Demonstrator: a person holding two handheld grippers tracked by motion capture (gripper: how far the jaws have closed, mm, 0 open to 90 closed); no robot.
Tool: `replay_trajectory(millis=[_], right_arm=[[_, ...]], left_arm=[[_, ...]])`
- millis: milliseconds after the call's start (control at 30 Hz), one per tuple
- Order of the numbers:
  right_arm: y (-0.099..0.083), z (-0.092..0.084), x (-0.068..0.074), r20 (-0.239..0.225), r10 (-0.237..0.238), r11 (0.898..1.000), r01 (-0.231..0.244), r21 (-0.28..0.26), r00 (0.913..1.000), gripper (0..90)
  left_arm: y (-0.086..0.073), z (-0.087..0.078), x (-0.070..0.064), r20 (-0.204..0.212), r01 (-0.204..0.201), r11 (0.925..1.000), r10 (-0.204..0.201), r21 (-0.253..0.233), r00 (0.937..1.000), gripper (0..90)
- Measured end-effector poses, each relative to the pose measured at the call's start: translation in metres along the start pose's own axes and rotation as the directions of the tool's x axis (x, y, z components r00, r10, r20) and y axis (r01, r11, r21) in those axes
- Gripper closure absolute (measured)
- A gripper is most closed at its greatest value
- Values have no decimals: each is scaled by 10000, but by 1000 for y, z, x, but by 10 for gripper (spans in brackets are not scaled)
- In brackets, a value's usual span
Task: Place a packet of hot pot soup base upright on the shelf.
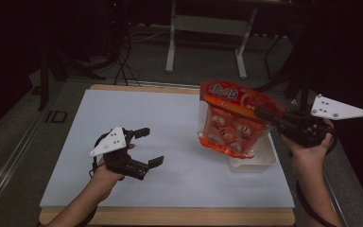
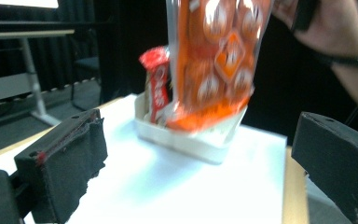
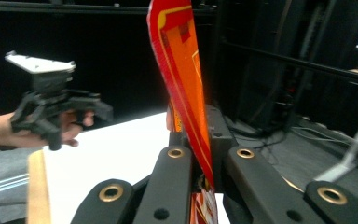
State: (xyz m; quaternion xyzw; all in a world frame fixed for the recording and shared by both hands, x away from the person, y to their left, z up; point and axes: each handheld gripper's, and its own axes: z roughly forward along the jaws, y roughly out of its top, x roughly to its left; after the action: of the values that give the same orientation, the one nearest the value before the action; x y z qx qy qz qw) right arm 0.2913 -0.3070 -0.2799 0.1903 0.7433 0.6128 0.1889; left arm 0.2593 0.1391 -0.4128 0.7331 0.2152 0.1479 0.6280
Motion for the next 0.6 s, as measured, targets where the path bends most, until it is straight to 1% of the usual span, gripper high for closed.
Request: replay_trajectory(millis=[67,100,133,167,200,233,267,367,433,533,567,600], right_arm=[[-2,-7,-8,207,130,9999,-129,-10,9997,900],[-4,-10,-12,346,160,9999,-161,12,9993,900],[-5,-12,-15,331,224,9997,-225,22,9992,900],[-8,-14,-19,440,230,9997,-233,67,9988,900],[-9,-16,-21,517,278,9996,-283,92,9983,900],[-11,-18,-25,548,312,9994,-321,145,9980,900],[-14,-21,-29,679,337,9992,-351,189,9971,900],[-19,-29,-38,880,483,9982,-514,323,9949,900],[-22,-34,-43,980,547,9975,-588,388,9937,900],[-28,-40,-50,1061,704,9963,-752,422,9919,900],[-30,-40,-52,1084,718,9960,-771,461,9915,900],[-33,-41,-54,1151,723,9955,-787,526,9907,900]], left_arm=[[-7,-1,1,-21,38,9997,-37,248,10000,29],[-10,-1,1,-3,127,9994,-127,326,9999,29],[-13,-2,3,5,252,9989,-252,389,9997,29],[-15,-2,4,-22,329,9986,-328,410,9995,29],[-19,-3,5,-71,435,9976,-432,541,9990,29],[-23,-4,6,-102,548,9969,-543,564,9985,29],[-26,-6,8,-179,587,9966,-577,581,9982,28],[-35,-11,10,-388,686,9942,-656,832,9971,29],[-40,-15,12,-490,879,9921,-838,895,9953,28],[-46,-20,14,-583,1121,9906,-1077,782,9925,28],[-49,-21,15,-696,1203,9897,-1150,778,9909,28],[-49,-21,15,-696,1203,9897,-1150,778,9909,28]])
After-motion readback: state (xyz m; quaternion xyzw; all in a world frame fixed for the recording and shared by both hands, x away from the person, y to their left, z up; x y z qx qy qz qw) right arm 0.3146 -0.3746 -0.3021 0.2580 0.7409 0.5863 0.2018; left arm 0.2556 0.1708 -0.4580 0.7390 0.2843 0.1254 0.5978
